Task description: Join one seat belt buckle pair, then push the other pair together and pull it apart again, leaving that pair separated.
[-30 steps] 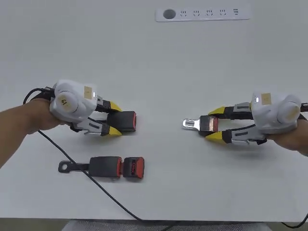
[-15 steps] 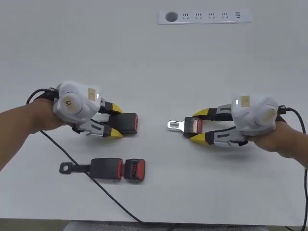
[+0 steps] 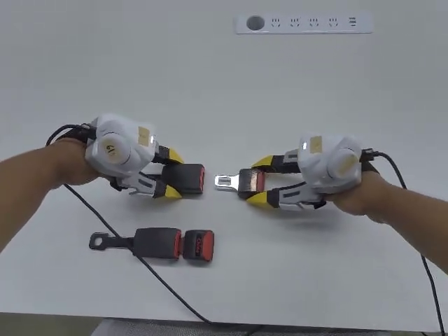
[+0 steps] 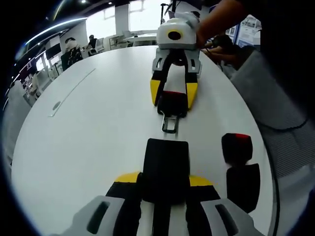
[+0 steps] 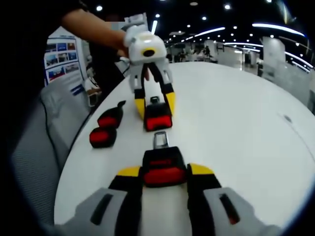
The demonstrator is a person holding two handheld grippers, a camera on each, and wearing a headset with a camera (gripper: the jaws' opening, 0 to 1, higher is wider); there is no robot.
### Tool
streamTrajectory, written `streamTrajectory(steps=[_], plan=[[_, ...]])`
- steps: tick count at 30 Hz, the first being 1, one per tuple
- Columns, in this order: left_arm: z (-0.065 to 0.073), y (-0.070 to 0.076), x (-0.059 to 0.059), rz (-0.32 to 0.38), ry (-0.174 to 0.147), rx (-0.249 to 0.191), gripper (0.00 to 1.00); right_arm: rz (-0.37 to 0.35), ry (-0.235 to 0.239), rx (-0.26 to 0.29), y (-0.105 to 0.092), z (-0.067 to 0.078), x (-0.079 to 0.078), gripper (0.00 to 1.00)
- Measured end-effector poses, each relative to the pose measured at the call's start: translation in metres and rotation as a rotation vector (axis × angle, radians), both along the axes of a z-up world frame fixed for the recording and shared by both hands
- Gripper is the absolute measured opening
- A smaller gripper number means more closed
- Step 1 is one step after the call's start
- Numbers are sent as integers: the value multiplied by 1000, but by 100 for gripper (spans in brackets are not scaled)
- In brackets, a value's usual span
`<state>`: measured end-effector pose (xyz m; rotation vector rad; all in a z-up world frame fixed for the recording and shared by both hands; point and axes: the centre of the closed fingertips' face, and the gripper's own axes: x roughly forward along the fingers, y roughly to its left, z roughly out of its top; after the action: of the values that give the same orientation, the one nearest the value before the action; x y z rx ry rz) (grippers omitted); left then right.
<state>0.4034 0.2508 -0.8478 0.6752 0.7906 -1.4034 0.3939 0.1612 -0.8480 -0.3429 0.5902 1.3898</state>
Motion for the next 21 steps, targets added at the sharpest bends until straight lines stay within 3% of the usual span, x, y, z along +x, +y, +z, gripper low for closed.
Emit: streamTrajectory(steps=[11, 21], plan=[[0, 0, -2, -38, -19, 35, 35, 4, -6, -16, 28, -3, 4, 35], [-1, 0, -2, -51, -21, 38, 34, 9, -1, -75, 28, -3, 5, 35]])
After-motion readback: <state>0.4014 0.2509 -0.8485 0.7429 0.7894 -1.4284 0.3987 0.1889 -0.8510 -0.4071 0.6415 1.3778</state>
